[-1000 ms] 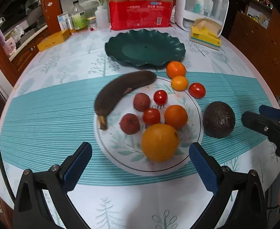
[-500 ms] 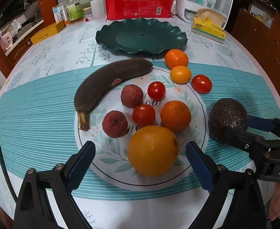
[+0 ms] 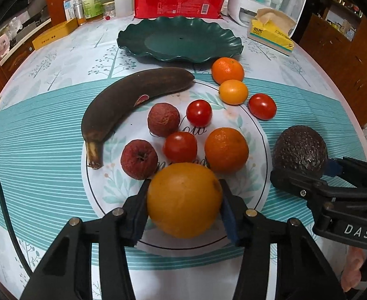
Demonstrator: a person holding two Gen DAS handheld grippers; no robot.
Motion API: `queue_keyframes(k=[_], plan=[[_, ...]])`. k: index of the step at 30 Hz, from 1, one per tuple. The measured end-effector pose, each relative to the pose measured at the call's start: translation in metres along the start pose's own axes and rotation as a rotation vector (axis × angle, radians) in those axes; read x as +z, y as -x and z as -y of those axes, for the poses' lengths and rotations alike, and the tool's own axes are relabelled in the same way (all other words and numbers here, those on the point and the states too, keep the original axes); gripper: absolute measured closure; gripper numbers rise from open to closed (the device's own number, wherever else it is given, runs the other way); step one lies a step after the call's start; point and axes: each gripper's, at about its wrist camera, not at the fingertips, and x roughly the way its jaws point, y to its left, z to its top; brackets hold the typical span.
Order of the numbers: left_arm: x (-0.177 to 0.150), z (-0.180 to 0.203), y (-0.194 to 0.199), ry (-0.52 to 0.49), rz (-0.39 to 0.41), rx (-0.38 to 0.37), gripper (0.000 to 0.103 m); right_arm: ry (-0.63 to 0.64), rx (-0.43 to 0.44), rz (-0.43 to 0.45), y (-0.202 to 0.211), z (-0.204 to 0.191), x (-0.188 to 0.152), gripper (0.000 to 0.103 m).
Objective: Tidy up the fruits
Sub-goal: 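Grasp the avocado with the right gripper while the left gripper grasps the large orange, then lift and carry the avocado and large orange onto the green plate with both grippers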
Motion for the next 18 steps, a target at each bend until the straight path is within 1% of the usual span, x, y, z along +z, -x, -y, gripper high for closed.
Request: queue_keyframes(k=[8,13,18], plan=[[-0.004,-0.007,0.012,0.02,0.015,0.0,0.055,-0.005,-0.011,0.0,0.003,0.001,-0.006,0.04],[-0.002,-0.01,0.034,0.029,0.041,-0.006,0.056,-0.007,-0.019,0.003,0.01,-0.001,-0.011,0.04],[0.011,-0.01,0.064,0.028,0.067,-0.02,0.056,0.017,-0.019,0.036,0.031,-0.01,-0.008,0.04]])
